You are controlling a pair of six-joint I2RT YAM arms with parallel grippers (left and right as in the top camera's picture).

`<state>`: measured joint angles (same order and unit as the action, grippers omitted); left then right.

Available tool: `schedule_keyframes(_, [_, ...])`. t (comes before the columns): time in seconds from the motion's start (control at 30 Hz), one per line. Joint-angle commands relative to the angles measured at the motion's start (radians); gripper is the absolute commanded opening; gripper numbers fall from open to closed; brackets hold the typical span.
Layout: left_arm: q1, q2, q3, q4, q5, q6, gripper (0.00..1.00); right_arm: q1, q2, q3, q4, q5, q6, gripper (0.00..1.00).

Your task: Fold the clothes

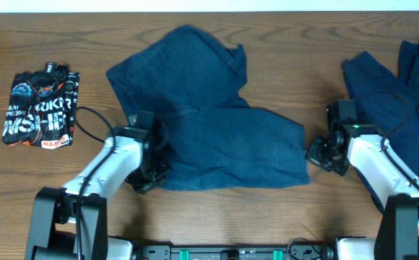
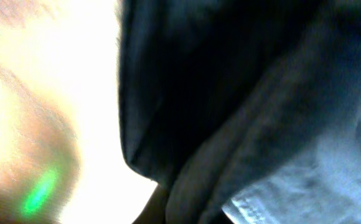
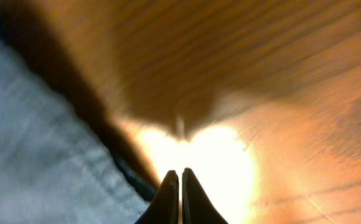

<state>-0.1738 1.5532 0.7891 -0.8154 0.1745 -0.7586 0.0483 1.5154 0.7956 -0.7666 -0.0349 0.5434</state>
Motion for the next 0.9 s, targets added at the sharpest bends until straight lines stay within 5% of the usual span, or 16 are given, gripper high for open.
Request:
schedule_keyframes(0.0, [0.069,-0.015,-0.002,0.040,-0.057,0.041,0.07,0.055,-0.082,0.000,-0.050,-0.021,-0.175,0.04])
schedule_keyframes(0.2, [0.110,-0.015,-0.002,0.062,-0.002,0.078,0.06,0.096,-0.201,-0.008,-0.193,0.010,0.218,0.06])
schedule_keyframes(0.27, [0.104,-0.015,-0.002,0.057,0.000,0.078,0.07,0.127,-0.231,-0.030,-0.185,-0.079,0.381,0.36])
schedule_keyframes(0.3, [0.102,-0.015,-0.002,0.056,0.001,0.078,0.07,0.146,-0.236,-0.045,-0.172,-0.111,0.446,0.42])
schedule_keyframes(0.6, [0.102,-0.015,-0.002,0.054,0.001,0.083,0.07,0.442,-0.236,-0.227,0.171,-0.074,0.921,0.40])
schedule_keyframes(0.87, [0.102,-0.015,-0.002,0.053,0.001,0.086,0.06,0.519,-0.234,-0.242,0.185,0.060,1.015,0.49])
